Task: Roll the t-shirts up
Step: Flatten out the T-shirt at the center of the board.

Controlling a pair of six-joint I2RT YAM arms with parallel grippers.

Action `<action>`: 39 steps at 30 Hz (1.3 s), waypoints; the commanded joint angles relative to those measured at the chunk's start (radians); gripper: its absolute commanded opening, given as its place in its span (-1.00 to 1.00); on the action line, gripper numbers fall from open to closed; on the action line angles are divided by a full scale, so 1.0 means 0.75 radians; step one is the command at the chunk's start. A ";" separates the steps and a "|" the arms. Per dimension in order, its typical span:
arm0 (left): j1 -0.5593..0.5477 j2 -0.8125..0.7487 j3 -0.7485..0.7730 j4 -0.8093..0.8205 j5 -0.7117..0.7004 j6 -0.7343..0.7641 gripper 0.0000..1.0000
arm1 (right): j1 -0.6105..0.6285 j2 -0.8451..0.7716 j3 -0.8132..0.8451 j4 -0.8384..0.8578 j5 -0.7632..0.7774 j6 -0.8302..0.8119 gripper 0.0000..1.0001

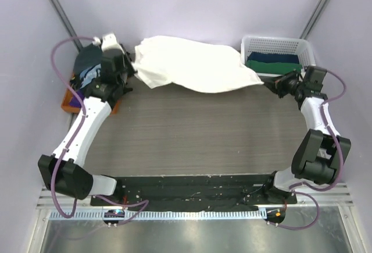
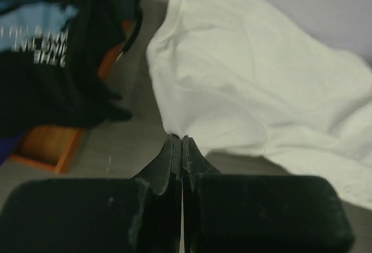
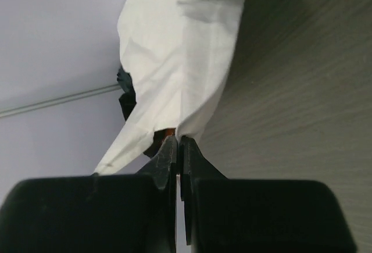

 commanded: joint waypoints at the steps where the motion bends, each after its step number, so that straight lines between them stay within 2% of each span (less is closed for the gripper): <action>1: 0.006 -0.411 -0.322 -0.061 -0.129 -0.151 -1.00 | 0.021 -0.322 -0.247 0.028 0.029 -0.149 -0.98; 4: 0.008 -0.636 -0.527 -0.139 -0.117 -0.247 -1.00 | 0.021 -0.474 -0.436 -0.019 0.113 -0.198 -0.98; 5: 0.004 -0.690 -0.654 -0.151 -0.102 -0.271 -1.00 | 0.021 -0.515 -0.477 -0.042 0.136 -0.210 -0.98; 8: 0.006 -0.874 -0.824 -0.231 -0.043 -0.359 -1.00 | 0.021 -0.686 -0.645 -0.115 0.211 -0.243 -0.98; 14: 0.004 -1.215 -0.978 -0.460 0.022 -0.470 -1.00 | 0.021 -1.022 -0.862 -0.330 0.281 -0.345 -0.98; 17: 0.006 -1.261 -1.070 -0.454 0.033 -0.489 -1.00 | 0.021 -1.100 -0.925 -0.400 0.316 -0.359 -0.98; 20: 0.004 -1.196 -1.074 -0.419 0.090 -0.509 -1.00 | 0.021 -1.135 -0.979 -0.406 0.338 -0.351 -0.98; 26: 0.004 -0.975 -1.013 -0.419 -0.002 -0.509 -1.00 | 0.021 -1.123 -1.038 -0.408 0.330 -0.347 -0.98; 30: 0.004 -0.958 -1.035 -0.264 -0.006 -0.525 -1.00 | 0.038 -0.990 -1.018 -0.219 0.342 -0.351 -0.98; 33: 0.006 -0.891 -1.021 -0.219 0.037 -0.542 -1.00 | 0.164 -0.741 -0.865 -0.114 0.387 -0.378 -0.98; 34: 0.004 -0.868 -1.013 -0.194 0.051 -0.544 -1.00 | 0.219 -0.661 -0.726 -0.109 0.501 -0.412 -0.98; 35: 0.004 -0.826 -1.007 -0.180 0.057 -0.546 -1.00 | 0.347 -0.549 -0.654 -0.118 0.575 -0.429 -0.98; 38: 0.004 -0.776 -0.990 -0.104 0.063 -0.550 -1.00 | 0.487 -0.397 -0.425 -0.085 0.749 -0.459 -0.98; 39: 0.004 -0.750 -0.986 -0.090 0.059 -0.550 -1.00 | 0.528 -0.281 -0.366 -0.085 0.776 -0.468 -0.98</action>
